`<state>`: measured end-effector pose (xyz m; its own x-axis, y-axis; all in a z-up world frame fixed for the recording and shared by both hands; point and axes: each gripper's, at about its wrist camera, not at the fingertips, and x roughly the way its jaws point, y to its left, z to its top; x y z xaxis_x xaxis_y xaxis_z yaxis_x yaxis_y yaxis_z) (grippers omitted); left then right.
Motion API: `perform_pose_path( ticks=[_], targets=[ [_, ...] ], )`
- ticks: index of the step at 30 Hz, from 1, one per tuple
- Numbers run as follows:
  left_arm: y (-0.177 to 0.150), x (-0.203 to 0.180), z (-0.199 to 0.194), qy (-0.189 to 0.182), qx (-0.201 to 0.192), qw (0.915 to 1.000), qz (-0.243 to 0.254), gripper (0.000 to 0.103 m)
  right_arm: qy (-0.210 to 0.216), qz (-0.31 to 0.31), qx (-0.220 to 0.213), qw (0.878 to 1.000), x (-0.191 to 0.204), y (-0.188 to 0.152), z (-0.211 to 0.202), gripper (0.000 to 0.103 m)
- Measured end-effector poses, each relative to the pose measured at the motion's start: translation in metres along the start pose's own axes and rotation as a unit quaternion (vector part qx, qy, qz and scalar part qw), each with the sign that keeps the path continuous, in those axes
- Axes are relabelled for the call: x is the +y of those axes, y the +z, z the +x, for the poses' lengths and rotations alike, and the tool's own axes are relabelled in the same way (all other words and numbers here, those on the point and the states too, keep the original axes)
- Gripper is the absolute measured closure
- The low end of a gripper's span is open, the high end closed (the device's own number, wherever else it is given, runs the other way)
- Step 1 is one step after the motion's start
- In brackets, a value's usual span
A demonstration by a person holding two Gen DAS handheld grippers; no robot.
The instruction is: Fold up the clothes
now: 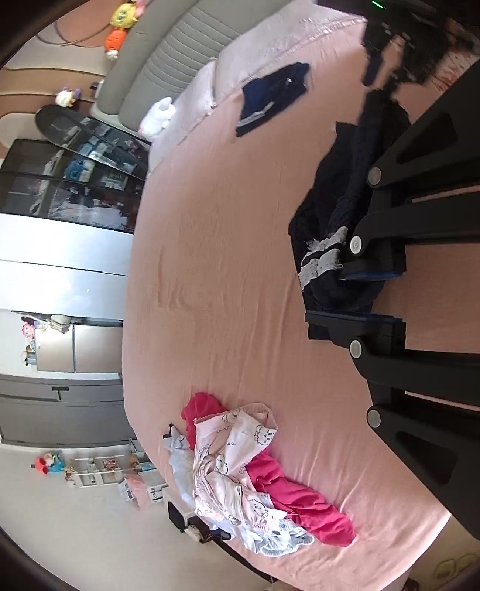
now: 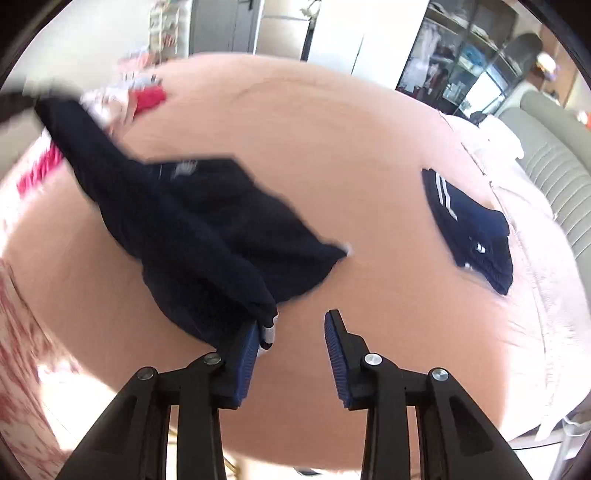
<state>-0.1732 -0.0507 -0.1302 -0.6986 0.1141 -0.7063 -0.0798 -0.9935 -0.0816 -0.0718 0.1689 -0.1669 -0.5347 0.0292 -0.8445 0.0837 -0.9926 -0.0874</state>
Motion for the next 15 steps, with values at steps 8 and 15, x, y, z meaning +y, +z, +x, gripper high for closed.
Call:
perform_pose_path(
  ticks=[8,15],
  targets=[
    [0.107,-0.013,-0.023,-0.038,-0.079,0.9951,0.046,0.092,-0.012,0.044,-0.185,0.982,-0.059,0.161,-0.077,0.082],
    [0.091,-0.015,-0.055,-0.053,-0.090,0.9898,0.097,0.091,0.024,0.070,-0.212,0.974,-0.059,0.112,-0.127,0.082]
  ],
)
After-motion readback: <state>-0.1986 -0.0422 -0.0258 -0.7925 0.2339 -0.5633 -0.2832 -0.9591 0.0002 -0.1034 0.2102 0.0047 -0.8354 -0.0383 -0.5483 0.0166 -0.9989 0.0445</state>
